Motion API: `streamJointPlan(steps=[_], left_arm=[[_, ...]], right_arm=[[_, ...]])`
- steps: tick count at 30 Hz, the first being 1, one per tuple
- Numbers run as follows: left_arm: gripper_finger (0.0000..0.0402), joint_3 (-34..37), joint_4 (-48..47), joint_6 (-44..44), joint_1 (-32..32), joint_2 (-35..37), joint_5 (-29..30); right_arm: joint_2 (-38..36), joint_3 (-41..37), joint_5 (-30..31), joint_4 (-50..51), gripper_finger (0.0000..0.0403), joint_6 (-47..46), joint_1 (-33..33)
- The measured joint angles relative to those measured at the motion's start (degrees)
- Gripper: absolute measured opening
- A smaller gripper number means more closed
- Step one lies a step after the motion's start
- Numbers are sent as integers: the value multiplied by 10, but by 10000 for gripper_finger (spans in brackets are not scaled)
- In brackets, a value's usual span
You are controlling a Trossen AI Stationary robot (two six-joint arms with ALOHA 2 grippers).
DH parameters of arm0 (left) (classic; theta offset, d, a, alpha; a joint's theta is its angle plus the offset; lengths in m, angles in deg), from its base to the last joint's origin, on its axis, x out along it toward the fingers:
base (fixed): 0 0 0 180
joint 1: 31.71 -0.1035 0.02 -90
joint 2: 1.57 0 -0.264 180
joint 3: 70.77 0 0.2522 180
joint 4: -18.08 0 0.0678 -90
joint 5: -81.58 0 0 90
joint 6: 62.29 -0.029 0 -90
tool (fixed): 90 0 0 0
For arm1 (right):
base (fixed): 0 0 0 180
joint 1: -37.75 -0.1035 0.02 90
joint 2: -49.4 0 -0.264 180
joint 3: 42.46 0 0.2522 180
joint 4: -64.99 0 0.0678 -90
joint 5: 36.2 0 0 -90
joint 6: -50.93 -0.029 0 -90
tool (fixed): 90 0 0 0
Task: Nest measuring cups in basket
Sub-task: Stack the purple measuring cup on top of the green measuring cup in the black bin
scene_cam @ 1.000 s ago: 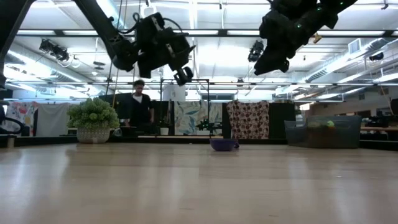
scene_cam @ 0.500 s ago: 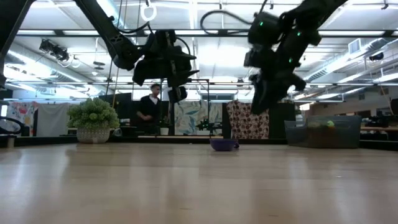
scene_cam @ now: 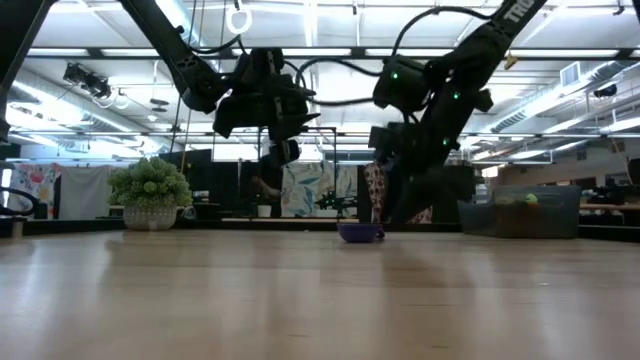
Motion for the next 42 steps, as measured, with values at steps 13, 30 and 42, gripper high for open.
streamJointPlan(steps=[13, 30, 42], left_arm=[[141, 0, 0, 12, 0, 0, 3], [141, 0, -4, 1, 0, 0, 3], [141, 0, -33, -20, 0, -1, 7]], right_arm=[[33, 0, 71, -68, 145, 29, 2], [33, 0, -15, -93, 145, 11, 24], [32, 105, -101, 145, 145, -252, 33]])
